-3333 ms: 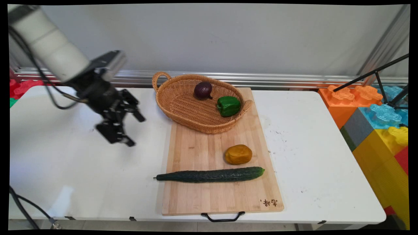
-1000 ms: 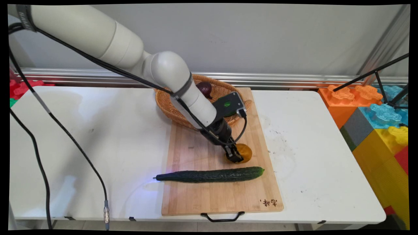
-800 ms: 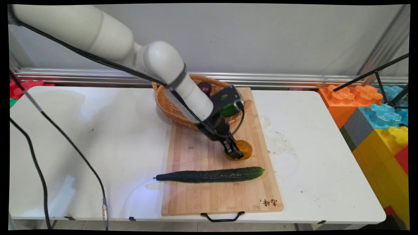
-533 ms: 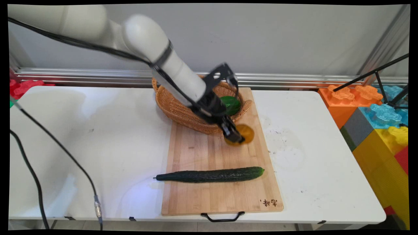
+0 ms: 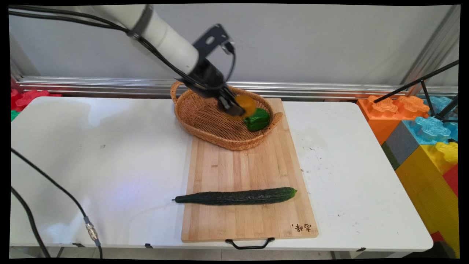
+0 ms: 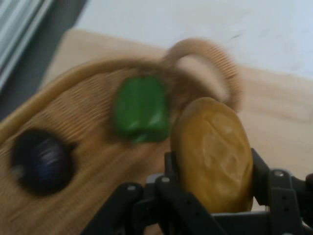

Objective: Place the picked object in the vegetable basket

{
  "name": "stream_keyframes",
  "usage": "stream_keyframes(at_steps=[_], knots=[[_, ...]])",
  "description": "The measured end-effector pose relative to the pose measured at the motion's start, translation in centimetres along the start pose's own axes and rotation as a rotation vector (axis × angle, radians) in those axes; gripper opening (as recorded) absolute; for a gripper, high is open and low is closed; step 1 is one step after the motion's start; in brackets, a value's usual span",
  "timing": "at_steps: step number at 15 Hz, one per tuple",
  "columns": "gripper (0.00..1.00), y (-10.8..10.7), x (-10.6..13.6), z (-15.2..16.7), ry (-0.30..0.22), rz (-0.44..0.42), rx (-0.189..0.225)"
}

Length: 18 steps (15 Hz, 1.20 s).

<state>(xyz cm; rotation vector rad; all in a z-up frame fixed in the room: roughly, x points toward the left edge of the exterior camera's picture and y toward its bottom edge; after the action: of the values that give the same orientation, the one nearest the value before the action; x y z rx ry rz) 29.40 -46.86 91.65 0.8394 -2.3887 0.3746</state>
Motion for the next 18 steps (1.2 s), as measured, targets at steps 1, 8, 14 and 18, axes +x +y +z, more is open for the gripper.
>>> stream_keyframes(at_steps=[1,8,14,18], knots=[[0.0,-0.7,-0.4,-0.2,-0.008,-0.006,0.026],[0.0,-7.3,-5.0,1.0,-0.101,-0.068,0.226],[0.0,-10.0,-7.7,5.1,-0.144,-0.119,0.209],[1.0,-10.3,-7.7,6.8,-0.122,-0.125,0.173]])
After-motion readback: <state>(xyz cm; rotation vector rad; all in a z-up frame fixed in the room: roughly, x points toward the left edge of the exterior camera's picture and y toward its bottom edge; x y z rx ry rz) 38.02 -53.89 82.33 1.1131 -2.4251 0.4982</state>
